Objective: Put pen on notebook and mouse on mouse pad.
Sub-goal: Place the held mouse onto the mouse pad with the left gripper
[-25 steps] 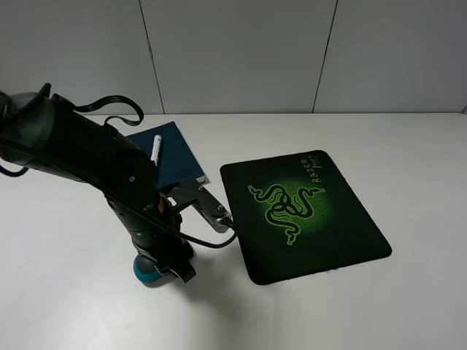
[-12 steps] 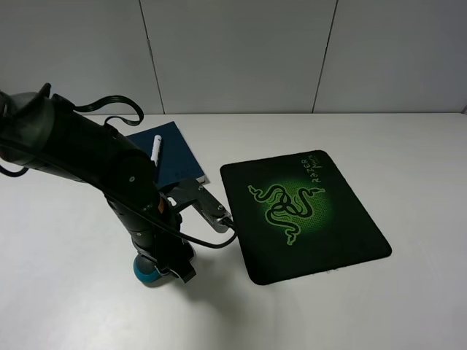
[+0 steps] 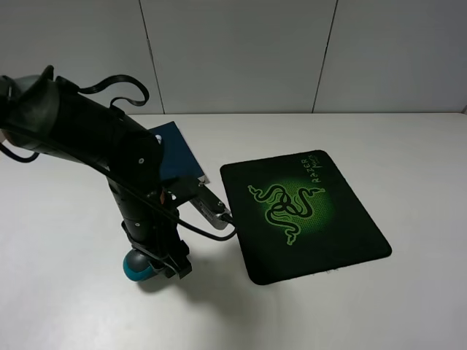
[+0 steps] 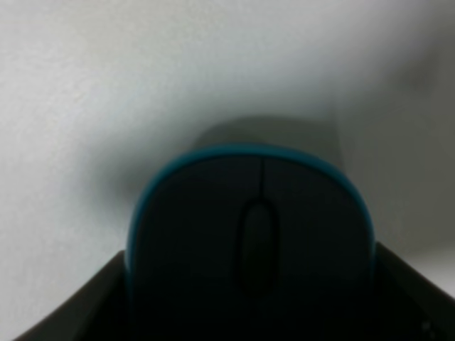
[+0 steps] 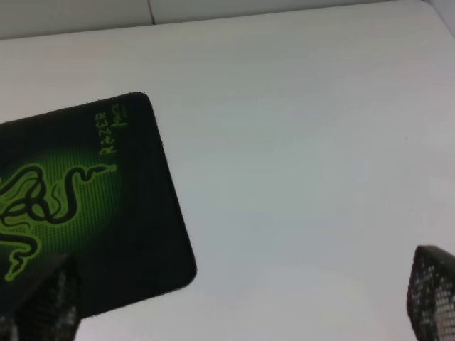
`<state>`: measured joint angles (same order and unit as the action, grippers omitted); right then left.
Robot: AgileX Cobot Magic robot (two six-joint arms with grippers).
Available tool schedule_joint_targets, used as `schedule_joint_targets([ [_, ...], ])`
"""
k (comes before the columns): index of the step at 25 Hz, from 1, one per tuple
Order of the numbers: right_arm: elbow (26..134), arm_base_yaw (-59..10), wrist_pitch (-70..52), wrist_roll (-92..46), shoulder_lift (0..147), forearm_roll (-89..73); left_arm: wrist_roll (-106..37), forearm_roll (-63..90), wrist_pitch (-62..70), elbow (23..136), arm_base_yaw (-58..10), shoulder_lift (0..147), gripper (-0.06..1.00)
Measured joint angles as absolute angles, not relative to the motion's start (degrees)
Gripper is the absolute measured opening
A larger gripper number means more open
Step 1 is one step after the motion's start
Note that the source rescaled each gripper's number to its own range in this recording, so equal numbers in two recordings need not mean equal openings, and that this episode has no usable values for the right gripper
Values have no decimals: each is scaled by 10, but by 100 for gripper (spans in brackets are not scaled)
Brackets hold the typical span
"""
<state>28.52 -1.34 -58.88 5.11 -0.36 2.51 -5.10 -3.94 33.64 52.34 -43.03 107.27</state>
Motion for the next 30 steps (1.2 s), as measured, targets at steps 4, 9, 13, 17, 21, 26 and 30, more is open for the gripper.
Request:
schedule_joint_targets([
  [4,285,-13,-589,51,-4,25,-35,-41,390,563,-430,1073,51],
  [9,285,-13,-589,51,-4,25,-15,-41,441,618,-430,1073,51],
  [13,285,-13,-589,51,-4,25,0,-41,469,665,-430,1073,51],
  [17,285,-13,-589,51,-4,25,9,-33,481,710,-430,1073,51],
  [21,285,-13,-589,51,-4,25,9,-8,482,755,-430,1074,51],
  [26,285,-13,-589,51,-4,25,-8,0,482,807,-430,1076,51],
  [30,285,-13,-589,51,-4,25,-14,3,481,846,-430,1088,51],
])
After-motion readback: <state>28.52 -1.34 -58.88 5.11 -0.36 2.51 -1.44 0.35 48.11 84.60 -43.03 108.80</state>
